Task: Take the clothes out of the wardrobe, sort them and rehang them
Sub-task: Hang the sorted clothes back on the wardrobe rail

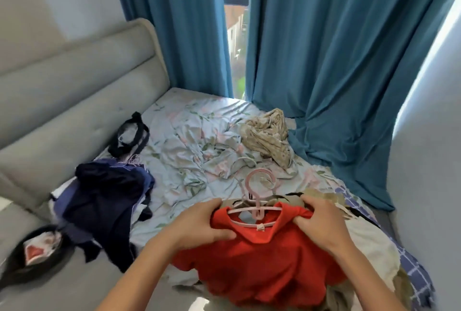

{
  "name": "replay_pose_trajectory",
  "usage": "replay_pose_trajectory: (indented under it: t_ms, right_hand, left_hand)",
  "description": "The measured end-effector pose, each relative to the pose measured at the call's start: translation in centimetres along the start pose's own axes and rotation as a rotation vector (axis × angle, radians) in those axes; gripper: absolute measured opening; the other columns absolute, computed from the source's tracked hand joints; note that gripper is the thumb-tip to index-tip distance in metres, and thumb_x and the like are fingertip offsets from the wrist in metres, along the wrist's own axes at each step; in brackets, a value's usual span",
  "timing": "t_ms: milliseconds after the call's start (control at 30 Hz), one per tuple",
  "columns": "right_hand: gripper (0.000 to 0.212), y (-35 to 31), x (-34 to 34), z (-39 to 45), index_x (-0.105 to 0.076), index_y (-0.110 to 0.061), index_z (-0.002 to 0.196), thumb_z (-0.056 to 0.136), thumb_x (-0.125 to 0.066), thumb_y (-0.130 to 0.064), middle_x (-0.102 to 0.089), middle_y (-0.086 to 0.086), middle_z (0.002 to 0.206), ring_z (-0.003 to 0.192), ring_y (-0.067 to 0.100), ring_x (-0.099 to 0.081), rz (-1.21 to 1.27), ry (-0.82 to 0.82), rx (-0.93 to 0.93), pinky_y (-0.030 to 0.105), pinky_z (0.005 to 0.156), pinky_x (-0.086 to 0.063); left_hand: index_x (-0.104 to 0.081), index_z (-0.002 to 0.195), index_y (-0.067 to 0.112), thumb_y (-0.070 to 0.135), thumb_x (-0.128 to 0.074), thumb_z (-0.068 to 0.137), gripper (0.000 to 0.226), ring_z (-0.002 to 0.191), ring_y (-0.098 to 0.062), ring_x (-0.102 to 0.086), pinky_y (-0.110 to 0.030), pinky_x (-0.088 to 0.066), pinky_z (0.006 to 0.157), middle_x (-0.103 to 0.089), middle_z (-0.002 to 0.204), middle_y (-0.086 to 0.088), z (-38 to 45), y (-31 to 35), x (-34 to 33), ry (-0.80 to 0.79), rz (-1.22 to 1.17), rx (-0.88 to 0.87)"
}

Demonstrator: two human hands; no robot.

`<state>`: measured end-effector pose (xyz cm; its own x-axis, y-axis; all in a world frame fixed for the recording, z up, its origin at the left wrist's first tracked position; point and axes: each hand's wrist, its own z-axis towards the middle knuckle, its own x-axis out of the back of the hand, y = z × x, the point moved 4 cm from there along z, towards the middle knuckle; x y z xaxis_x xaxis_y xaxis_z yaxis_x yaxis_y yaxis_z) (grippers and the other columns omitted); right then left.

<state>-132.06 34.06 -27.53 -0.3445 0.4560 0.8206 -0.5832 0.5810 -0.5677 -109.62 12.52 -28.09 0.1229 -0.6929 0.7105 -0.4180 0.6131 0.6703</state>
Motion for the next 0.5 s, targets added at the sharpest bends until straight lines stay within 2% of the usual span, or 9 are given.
replay_pose_trajectory:
  t_ms: [33,100,200,267,367,500]
  right_hand:
    - [0.025,-2.1,-0.8,0.3,-0.053,-0.018,0.063,0.067,-0.074,-0.032,-0.058,-0.007,0.058,0.059,0.008,-0.055,0.003,-0.033,0.043,0.034,0.055,-0.043]
    - [0.026,-6.1,-2.5,1.1,-0.051,-0.018,0.063,0.066,-0.073,-0.033,-0.057,-0.006,0.057,0.058,0.010,-0.055,0.033,-0.103,0.125,0.039,0.056,-0.043]
    - [0.029,-11.7,-4.6,2.4,-0.049,-0.020,0.061,0.068,-0.076,-0.030,-0.058,-0.008,0.060,0.056,0.009,-0.053,0.087,-0.176,0.257,0.040,0.056,-0.041]
    - [0.033,-15.2,-5.6,3.1,-0.046,-0.021,0.059,0.069,-0.076,-0.029,-0.058,-0.008,0.060,0.055,0.011,-0.052,0.120,-0.217,0.349,0.039,0.054,-0.038]
    - [0.027,-19.8,-7.3,4.3,-0.047,-0.020,0.061,0.066,-0.071,-0.032,-0.056,-0.005,0.059,0.055,0.012,-0.052,0.193,-0.290,0.465,0.042,0.055,-0.041]
    - [0.026,-25.2,-9.8,4.7,-0.045,-0.023,0.066,0.065,-0.071,-0.027,-0.053,-0.004,0.060,0.056,0.016,-0.048,0.251,-0.362,0.634,0.043,0.054,-0.039]
  left_hand:
    - [-0.058,0.094,0.049,0.071,-0.079,0.072,0.038,0.091,0.002,-0.062,-0.030,-0.051,0.085,-0.066,0.094,0.026,-2.3,-0.6,1.2,0.018,-0.064,0.015]
    - [-0.064,0.099,0.043,0.080,-0.072,0.075,0.045,0.090,0.003,-0.064,-0.029,-0.052,0.086,-0.068,0.094,0.025,-6.2,-1.9,3.4,0.118,-0.153,0.076]
    - [-0.054,0.082,0.030,0.078,-0.063,0.083,0.049,0.071,-0.002,-0.053,-0.035,-0.046,0.074,-0.057,0.075,0.015,-10.7,-3.2,6.3,0.337,-0.143,0.163]
    - [-0.047,0.077,0.027,0.073,-0.063,0.085,0.050,0.066,-0.006,-0.047,-0.041,-0.043,0.069,-0.049,0.070,0.010,-13.3,-3.6,7.9,0.467,-0.111,0.224]
    - [-0.043,0.077,0.026,0.064,-0.065,0.087,0.045,0.065,-0.011,-0.044,-0.044,-0.042,0.066,-0.047,0.069,0.005,-16.7,-3.8,9.7,0.613,-0.062,0.309]
    - [-0.047,0.081,0.016,0.057,-0.060,0.081,0.043,0.074,-0.021,-0.056,-0.051,-0.047,0.073,-0.056,0.078,-0.005,-21.0,-3.9,10.3,0.753,-0.050,0.495]
